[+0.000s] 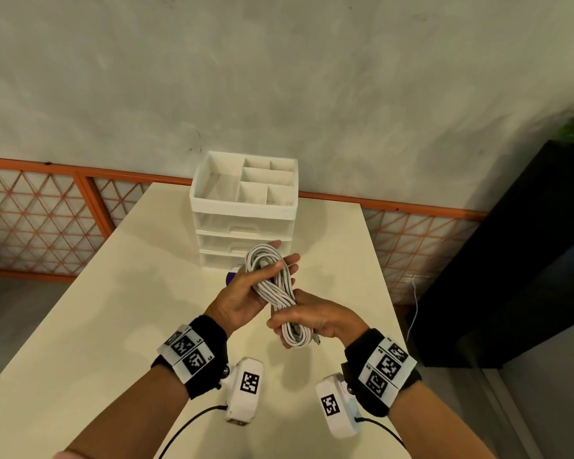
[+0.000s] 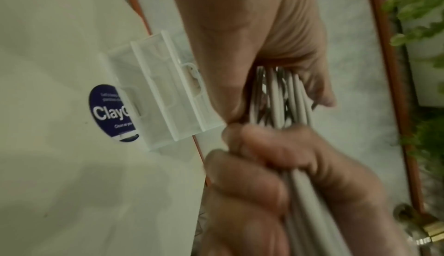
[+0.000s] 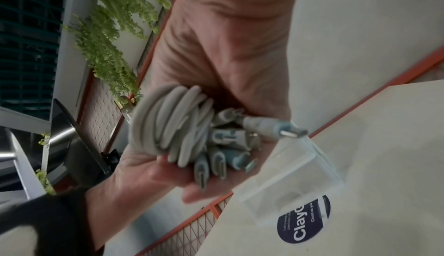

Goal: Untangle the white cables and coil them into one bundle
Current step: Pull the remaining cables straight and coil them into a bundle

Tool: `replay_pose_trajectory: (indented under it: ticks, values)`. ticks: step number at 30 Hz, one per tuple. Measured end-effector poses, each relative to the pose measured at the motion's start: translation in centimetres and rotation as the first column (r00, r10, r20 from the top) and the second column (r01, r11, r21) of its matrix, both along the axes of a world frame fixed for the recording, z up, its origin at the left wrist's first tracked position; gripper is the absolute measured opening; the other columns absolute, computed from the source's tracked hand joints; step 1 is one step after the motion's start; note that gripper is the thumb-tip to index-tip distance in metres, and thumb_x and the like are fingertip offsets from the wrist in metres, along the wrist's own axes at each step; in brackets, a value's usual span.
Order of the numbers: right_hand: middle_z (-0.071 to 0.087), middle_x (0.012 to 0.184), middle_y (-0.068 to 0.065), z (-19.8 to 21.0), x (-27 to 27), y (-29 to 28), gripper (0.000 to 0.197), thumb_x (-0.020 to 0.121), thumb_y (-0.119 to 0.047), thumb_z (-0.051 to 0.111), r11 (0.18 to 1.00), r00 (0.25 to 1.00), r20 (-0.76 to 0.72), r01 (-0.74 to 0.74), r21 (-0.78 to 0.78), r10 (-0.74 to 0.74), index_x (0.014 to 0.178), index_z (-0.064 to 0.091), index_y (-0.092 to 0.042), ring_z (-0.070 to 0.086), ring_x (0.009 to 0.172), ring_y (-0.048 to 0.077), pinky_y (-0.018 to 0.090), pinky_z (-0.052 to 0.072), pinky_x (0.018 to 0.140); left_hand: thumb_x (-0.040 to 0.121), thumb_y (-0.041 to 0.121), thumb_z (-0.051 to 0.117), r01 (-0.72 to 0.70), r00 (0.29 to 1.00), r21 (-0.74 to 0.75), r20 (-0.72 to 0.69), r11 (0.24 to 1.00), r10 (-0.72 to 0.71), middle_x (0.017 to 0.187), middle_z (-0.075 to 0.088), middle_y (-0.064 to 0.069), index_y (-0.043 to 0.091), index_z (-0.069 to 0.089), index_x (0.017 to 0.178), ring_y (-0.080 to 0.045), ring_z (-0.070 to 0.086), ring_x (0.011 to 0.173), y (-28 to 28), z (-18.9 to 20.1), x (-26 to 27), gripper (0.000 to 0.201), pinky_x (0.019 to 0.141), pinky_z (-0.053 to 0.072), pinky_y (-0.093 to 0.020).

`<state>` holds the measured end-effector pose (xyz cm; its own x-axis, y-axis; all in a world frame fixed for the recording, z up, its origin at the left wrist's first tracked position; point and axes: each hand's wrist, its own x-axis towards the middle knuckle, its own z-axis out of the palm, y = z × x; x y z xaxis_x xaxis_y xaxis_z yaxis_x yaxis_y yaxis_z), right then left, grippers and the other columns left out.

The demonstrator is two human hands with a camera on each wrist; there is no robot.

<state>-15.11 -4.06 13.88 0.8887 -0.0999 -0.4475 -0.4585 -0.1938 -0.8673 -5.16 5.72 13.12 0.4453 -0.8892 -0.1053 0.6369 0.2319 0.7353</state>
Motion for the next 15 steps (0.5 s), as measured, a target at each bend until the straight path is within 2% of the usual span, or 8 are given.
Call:
replay_pose_trajectory:
  ticks: [2,5,8,11,13,15]
  values:
    - [0.057,0.06,0.004,-0.2,0.1,0.0,0.02,0.08,-0.002,0.063,0.999,1.0,-0.023,-0.022,-0.025,0.022,0.064,0.056,-0.011,0.058,0.047,0.009,0.023,0.05,0.051,0.08,0.01,0.056,-0.032,0.998,-0.027,-0.056,0.999,0.031,0.102,0.073,-0.007,0.021,0.061,0.113,-0.017,0.07,0.093,0.1,0.0,0.2,0.035,0.081,0.058,-0.036]
    - [0.056,0.061,0.002,-0.6,0.5,0.2,0.022,0.074,-0.004,0.07,0.993,0.998,-0.052,-0.041,-0.113,0.035,0.06,0.057,-0.014,0.055,0.057,0.012,0.028,0.047,0.063,0.08,0.02,0.064,-0.097,0.986,0.036,-0.13,0.995,0.1,0.071,0.066,-0.002,0.016,0.067,0.08,-0.014,0.065,0.069,-0.1,0.2,0.5,0.005,0.075,0.058,-0.039]
    - [0.05,0.06,0.0,-1.2,1.0,0.7,0.023,0.071,-0.01,0.071,0.951,0.998,-0.057,-0.004,-0.309,-0.014,0.061,0.052,-0.014,0.049,0.058,0.015,0.027,0.04,0.061,0.082,0.03,0.068,-0.191,0.96,0.185,-0.169,0.964,0.222,0.051,0.049,0.003,0.018,0.053,0.06,-0.01,0.05,0.048,-1.1,0.0,0.9,0.029,0.06,0.051,-0.027]
    - [0.043,0.056,-0.001,-1.9,1.1,1.3,0.03,0.072,-0.014,0.065,0.8,0.999,-0.046,-0.04,-0.598,0.016,0.058,0.039,-0.015,0.04,0.049,0.015,0.024,0.03,0.047,0.087,0.023,0.064,-0.326,0.9,0.333,-0.177,0.885,0.398,0.038,0.035,0.007,0.018,0.041,0.056,-0.007,0.034,0.033,-1.9,-0.9,0.9,0.038,0.039,0.035,-0.016]
    - [0.042,0.055,-0.001,-2.6,0.9,1.4,0.029,0.072,-0.015,0.061,0.728,0.999,-0.022,-0.04,-0.684,0.035,0.058,0.036,-0.018,0.041,0.049,0.019,0.026,0.027,0.044,0.087,0.016,0.062,-0.369,0.88,0.388,-0.145,0.844,0.452,0.036,0.032,0.007,0.017,0.04,0.058,-0.007,0.03,0.03,-2.2,-1.4,0.7,0.037,0.037,0.031,-0.013]
    - [0.045,0.056,-0.003,-3.1,0.7,1.0,0.027,0.073,-0.017,0.06,0.753,0.999,-0.009,-0.035,-0.658,0.038,0.059,0.037,-0.021,0.044,0.051,0.019,0.026,0.03,0.046,0.087,0.016,0.062,-0.294,0.912,0.393,-0.157,0.871,0.378,0.038,0.035,0.007,0.017,0.042,0.058,-0.007,0.033,0.032,-2.3,-1.5,0.8,0.036,0.041,0.034,-0.017]
